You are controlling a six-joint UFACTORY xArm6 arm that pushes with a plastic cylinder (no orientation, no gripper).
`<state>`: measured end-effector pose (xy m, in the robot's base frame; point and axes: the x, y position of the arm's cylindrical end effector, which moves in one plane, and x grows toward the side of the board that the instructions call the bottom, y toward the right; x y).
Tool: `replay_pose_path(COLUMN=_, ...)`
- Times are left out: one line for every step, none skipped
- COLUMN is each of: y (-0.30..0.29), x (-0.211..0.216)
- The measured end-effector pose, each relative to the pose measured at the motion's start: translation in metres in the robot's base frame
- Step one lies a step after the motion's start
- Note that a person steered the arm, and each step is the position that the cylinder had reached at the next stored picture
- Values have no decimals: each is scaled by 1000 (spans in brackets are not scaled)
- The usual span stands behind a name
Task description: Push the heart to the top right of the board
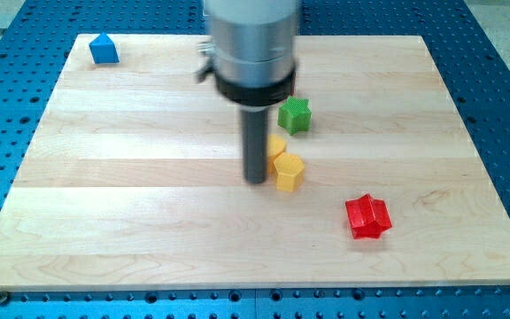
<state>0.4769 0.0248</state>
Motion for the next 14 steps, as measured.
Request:
replay_pose_path(y=52, x=-45)
replay_pose_path(y=49, x=-59)
replay_pose_path(y=4, x=-59)
replay_pose_path(y=-39, x=-53)
replay_pose_path(y=-49, x=-1)
replay_pose_path(y=-82, x=-24)
replay_pose_path(y=-81, x=-33)
replay_pose_path(y=-49, x=-64)
replay_pose_path(y=-68, x=-72)
replay_pose_path(y=-77, x=-86)
replay_pose_path(y=-28, x=-96)
replay_pose_path(y=43, x=-101)
replay_pose_path(y=9, x=-103)
replay_pose_path(y=-49, x=-104)
